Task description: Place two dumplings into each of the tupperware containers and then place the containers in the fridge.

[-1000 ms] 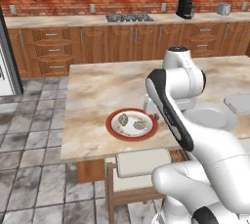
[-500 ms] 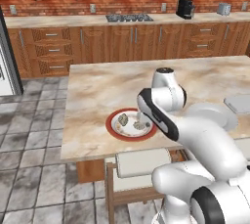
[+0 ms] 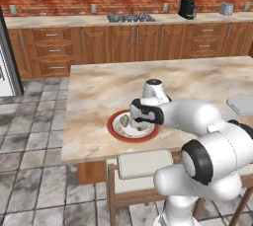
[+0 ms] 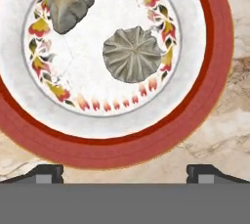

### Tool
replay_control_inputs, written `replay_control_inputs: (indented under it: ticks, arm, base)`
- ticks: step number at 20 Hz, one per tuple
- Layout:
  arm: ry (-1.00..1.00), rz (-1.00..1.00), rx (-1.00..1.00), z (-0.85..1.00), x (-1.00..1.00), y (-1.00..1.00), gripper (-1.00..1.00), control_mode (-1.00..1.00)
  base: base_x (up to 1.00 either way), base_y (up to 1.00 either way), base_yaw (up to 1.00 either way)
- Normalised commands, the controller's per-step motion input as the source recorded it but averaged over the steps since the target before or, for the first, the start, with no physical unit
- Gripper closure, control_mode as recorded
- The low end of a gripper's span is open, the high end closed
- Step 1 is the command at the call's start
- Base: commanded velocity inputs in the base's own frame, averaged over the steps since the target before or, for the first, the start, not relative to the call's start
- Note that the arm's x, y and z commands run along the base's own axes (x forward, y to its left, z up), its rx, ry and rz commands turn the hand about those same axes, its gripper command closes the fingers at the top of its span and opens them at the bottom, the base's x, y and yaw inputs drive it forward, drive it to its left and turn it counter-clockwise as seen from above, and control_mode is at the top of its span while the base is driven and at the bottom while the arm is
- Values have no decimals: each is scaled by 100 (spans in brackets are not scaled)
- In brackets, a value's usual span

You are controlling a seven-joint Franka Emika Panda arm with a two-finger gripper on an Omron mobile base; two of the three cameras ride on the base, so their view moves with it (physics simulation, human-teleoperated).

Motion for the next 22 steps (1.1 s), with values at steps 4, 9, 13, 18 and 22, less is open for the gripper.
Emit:
replay_control_inputs:
  ticks: [4, 9, 13, 18, 22]
  arm:
    - [5, 0, 0, -27, 48, 0, -100, -100]
    - [4, 0, 0, -31, 48, 0, -100, -100]
    - [2, 1, 0, -33, 33, 0, -100, -100]
    - [0, 1, 0, -40, 29, 0, -100, -100]
    - [0, 0, 0, -26, 25, 0, -100, -100]
  base:
    - [0, 0, 0]
    - [0, 0, 0]
    - [0, 0, 0]
    - [0, 0, 0]
    - [0, 0, 0]
